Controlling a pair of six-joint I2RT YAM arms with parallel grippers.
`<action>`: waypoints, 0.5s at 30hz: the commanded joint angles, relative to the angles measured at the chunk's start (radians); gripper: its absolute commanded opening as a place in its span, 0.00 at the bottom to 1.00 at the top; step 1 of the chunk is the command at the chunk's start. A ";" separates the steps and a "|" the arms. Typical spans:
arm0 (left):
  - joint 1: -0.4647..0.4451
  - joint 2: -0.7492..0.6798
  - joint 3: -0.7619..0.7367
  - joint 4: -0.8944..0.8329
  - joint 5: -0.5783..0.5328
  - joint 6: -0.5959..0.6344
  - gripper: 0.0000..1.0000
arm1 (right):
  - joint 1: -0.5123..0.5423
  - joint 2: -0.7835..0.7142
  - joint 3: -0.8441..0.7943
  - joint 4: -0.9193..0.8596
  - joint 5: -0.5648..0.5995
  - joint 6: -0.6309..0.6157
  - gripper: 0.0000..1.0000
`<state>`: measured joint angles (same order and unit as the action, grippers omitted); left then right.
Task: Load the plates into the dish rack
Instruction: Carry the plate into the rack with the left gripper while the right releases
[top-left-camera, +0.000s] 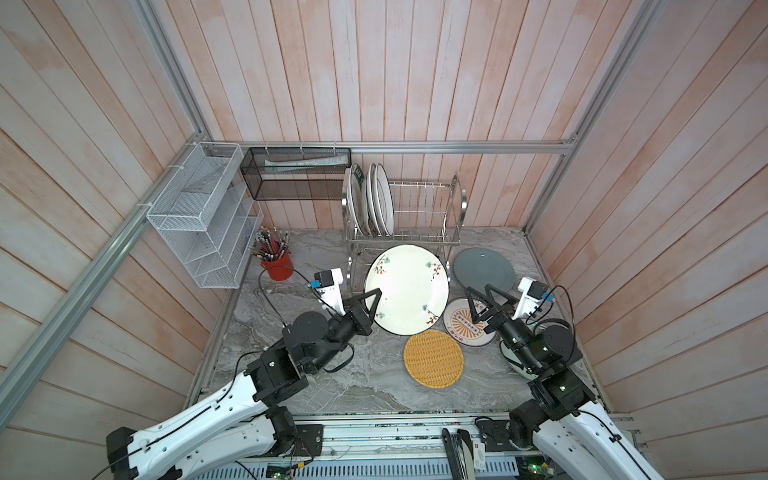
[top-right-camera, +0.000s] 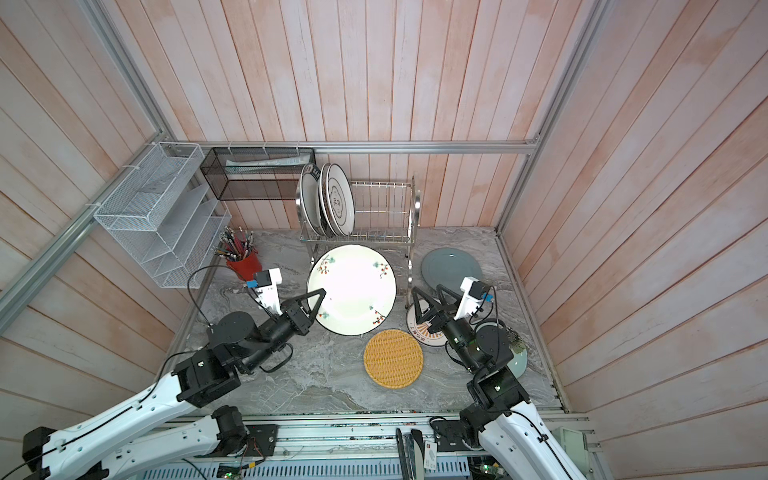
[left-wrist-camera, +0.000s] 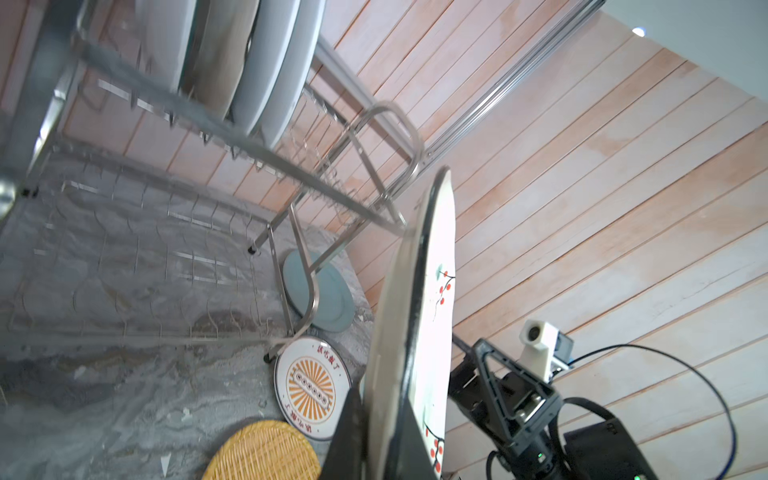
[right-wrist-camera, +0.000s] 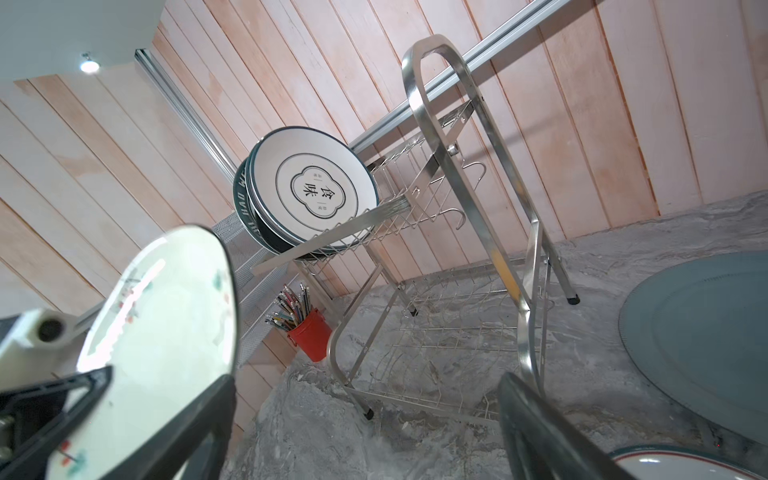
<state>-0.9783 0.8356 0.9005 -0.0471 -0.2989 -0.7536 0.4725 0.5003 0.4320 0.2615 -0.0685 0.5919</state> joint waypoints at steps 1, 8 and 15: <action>0.000 0.038 0.167 0.059 -0.059 0.149 0.00 | -0.005 0.004 -0.044 0.096 -0.043 -0.078 0.98; 0.000 0.250 0.432 0.141 -0.212 0.365 0.00 | -0.003 0.066 -0.109 0.251 -0.258 -0.073 0.98; -0.001 0.552 0.735 0.246 -0.434 0.697 0.00 | -0.002 0.141 -0.197 0.407 -0.402 -0.057 0.98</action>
<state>-0.9783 1.3285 1.5337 0.0231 -0.6006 -0.2539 0.4706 0.6277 0.2584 0.5560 -0.3714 0.5335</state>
